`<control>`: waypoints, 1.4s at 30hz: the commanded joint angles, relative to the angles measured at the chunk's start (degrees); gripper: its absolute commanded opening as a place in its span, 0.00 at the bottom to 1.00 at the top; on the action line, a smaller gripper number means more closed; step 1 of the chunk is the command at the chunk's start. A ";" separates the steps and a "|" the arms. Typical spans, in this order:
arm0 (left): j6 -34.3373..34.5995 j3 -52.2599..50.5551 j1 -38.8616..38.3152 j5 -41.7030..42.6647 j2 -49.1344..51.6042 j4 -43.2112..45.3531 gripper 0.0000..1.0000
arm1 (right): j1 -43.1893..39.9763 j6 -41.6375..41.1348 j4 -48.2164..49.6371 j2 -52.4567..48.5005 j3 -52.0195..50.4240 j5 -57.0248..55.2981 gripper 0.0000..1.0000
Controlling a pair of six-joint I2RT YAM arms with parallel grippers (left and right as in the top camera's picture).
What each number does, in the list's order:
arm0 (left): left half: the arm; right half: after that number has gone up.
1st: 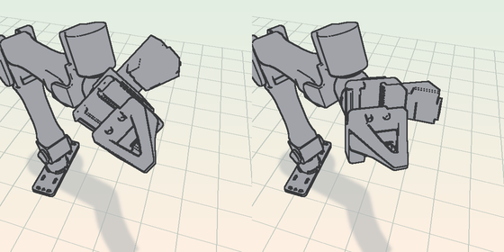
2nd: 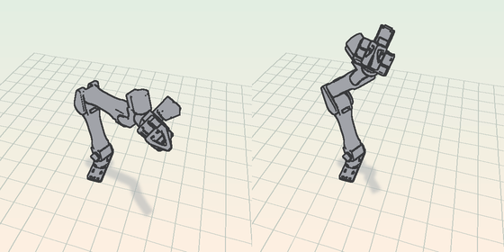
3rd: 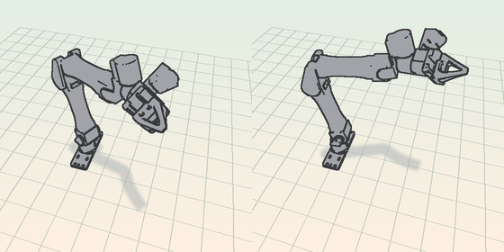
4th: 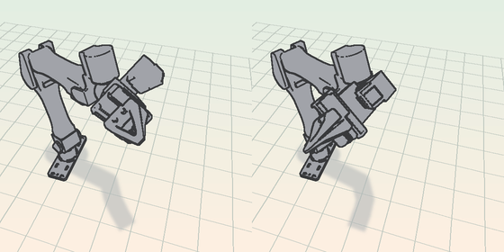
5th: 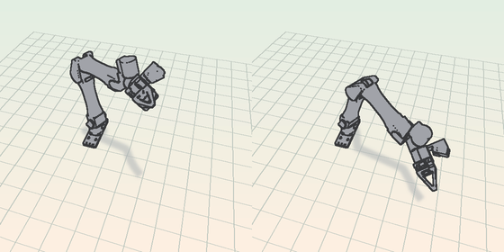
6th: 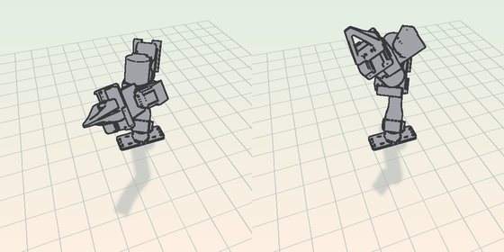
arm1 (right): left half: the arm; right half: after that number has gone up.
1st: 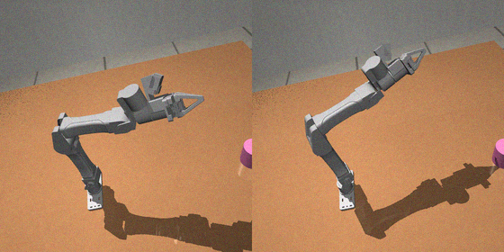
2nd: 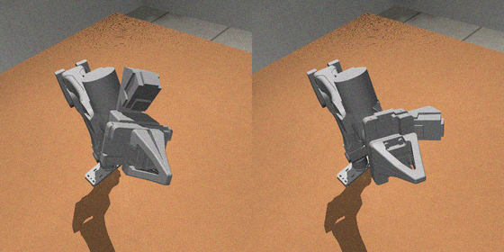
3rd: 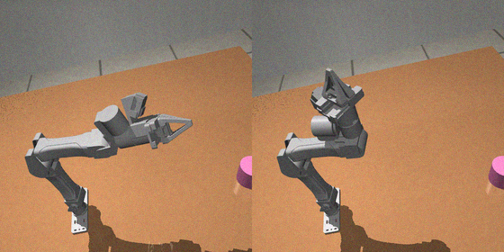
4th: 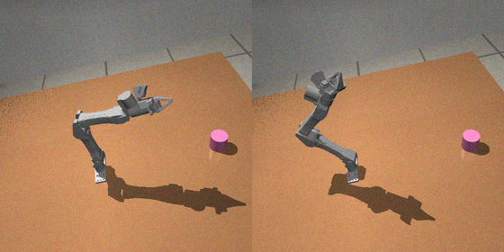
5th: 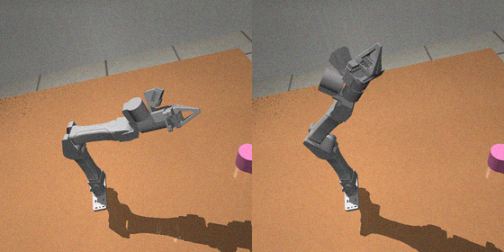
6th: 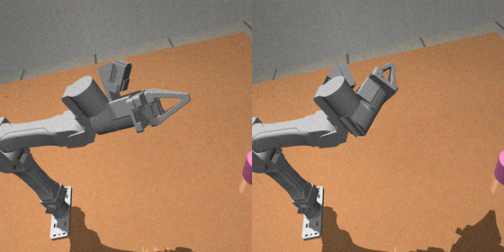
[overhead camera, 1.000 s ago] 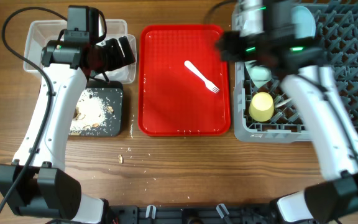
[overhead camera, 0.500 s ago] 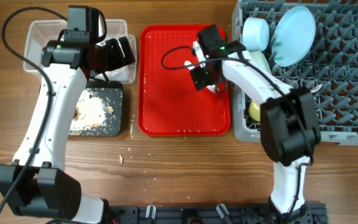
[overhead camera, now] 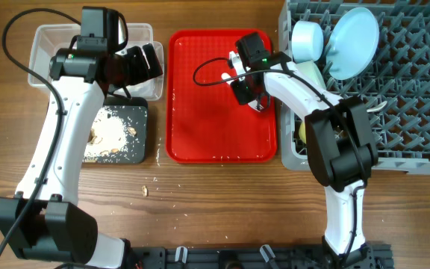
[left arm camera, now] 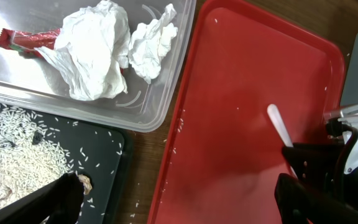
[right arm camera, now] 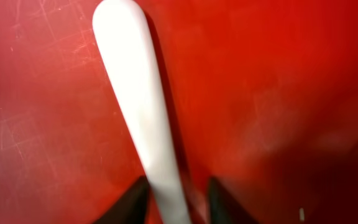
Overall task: Sort waste into correct bins and load items into the dishwasher rack
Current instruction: 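Reach the right gripper to the white fork and grasp its handle, then carry the fork into the rack and release it with the right gripper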
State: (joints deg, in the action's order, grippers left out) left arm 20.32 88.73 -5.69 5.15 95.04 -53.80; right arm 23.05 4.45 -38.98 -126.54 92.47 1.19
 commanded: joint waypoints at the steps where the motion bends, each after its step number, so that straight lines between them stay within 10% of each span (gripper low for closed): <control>1: -0.13 0.55 0.31 -0.74 0.52 0.15 1.00 | -0.09 -0.59 -1.55 -3.37 -0.11 0.98 0.12; 19: -0.13 0.55 0.31 -0.74 0.52 0.15 1.00 | -2.21 -10.78 -18.38 23.45 12.22 -3.45 0.04; 25: -0.13 0.55 0.31 -0.74 0.52 0.15 1.00 | -14.80 -29.70 -25.27 30.99 12.07 -15.37 0.04; 37: -0.13 0.55 0.31 -0.74 0.52 0.15 1.00 | -30.95 -58.86 -21.05 28.74 -7.87 -3.43 0.05; 40: -0.13 0.55 0.31 -0.72 0.52 0.15 1.00 | -30.99 -64.85 -20.02 28.74 -10.82 -4.55 0.18; 42: -0.13 0.55 0.31 -0.74 0.52 0.15 1.00 | -31.30 -64.92 -18.84 28.96 -10.78 -5.68 0.71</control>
State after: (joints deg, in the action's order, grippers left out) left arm 20.32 88.73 -5.69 5.17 95.04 -53.78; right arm -8.03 -54.70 -59.48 -97.51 81.69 -3.84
